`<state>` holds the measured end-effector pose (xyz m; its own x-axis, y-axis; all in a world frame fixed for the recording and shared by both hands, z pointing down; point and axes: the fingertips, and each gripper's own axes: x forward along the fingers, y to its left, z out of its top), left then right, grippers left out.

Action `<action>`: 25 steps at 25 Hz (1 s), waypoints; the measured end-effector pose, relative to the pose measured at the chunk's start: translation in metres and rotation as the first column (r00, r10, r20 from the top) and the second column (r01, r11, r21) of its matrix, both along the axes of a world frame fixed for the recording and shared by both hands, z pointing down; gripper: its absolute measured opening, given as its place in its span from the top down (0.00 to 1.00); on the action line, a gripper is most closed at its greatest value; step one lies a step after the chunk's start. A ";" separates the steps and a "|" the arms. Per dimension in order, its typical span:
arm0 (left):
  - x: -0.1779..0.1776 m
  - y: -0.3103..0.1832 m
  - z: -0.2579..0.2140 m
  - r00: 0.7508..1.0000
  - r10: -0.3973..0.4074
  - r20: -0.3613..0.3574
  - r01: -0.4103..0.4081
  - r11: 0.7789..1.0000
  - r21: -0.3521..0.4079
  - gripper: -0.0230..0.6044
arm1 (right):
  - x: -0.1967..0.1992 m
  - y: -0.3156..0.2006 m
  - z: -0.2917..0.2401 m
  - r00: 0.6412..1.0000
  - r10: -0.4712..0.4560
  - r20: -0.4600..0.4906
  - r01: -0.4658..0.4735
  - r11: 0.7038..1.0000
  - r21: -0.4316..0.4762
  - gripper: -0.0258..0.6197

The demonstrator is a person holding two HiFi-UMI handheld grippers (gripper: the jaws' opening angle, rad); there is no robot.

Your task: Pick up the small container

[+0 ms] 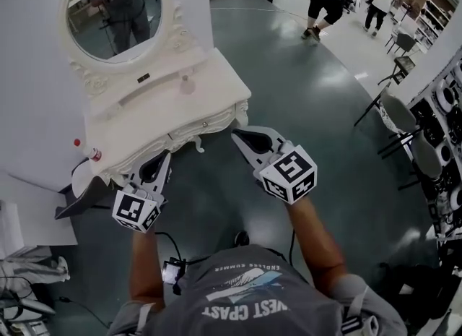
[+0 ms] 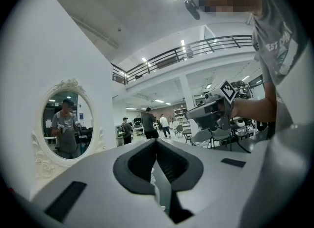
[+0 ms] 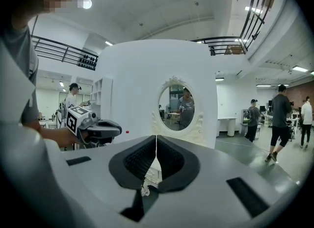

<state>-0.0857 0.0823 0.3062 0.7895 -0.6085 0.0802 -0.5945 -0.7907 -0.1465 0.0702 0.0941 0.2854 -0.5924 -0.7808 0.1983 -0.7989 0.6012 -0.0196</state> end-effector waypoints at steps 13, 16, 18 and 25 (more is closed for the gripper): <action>0.053 -0.038 0.008 0.998 0.057 0.015 -0.057 0.998 -0.019 0.94 | 0.047 -0.026 0.017 0.999 0.047 0.019 -0.046 0.998 -0.040 0.92; 0.063 -0.057 0.013 0.996 0.084 0.008 -0.084 0.996 -0.029 0.94 | 0.056 -0.037 0.020 0.997 0.078 0.012 -0.078 0.996 -0.049 0.92; 0.070 -0.072 0.015 0.994 0.106 0.002 -0.106 0.994 -0.032 0.94 | 0.062 -0.046 0.022 0.995 0.103 0.005 -0.102 0.993 -0.057 0.92; 0.082 -0.129 0.021 0.986 0.169 -0.009 -0.169 0.985 -0.041 0.94 | 0.068 -0.086 0.029 0.986 0.170 -0.006 -0.169 0.982 -0.078 0.92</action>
<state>-0.0041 -0.0466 0.3274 0.8811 -0.4626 0.0984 -0.4526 -0.8851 -0.1083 0.1382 0.0085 0.3148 -0.4530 -0.8520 0.2624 -0.8890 0.4536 -0.0618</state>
